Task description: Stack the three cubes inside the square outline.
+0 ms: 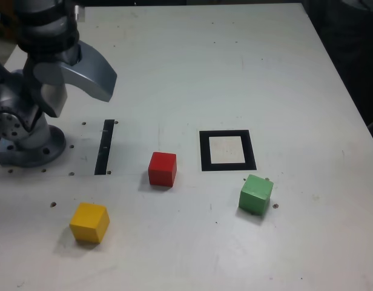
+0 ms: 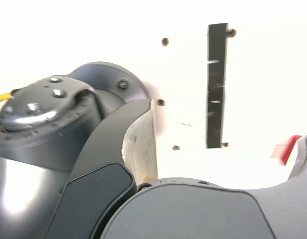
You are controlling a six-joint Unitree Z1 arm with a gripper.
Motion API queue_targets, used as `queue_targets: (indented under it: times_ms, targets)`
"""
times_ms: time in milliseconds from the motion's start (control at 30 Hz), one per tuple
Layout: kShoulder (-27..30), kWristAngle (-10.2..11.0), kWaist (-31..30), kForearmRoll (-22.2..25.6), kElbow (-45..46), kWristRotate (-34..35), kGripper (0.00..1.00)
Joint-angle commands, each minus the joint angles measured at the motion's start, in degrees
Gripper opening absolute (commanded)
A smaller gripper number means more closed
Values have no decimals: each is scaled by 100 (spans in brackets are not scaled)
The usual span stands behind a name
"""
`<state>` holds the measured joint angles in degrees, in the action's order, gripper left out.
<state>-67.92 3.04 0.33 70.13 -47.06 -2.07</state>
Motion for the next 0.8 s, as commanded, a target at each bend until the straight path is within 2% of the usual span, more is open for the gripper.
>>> queue_targets:
  times_ms: [0, 333, 600, 767]
  targets:
    - [-103, -14, -40, -1, -87, 28, 99]
    - [-955, -48, -937, 32, -839, 653, 99]
    - [-1824, -186, -1722, 36, -1553, 1123, 99]
    - [-2203, -198, -2062, 36, -1889, 1343, 99]
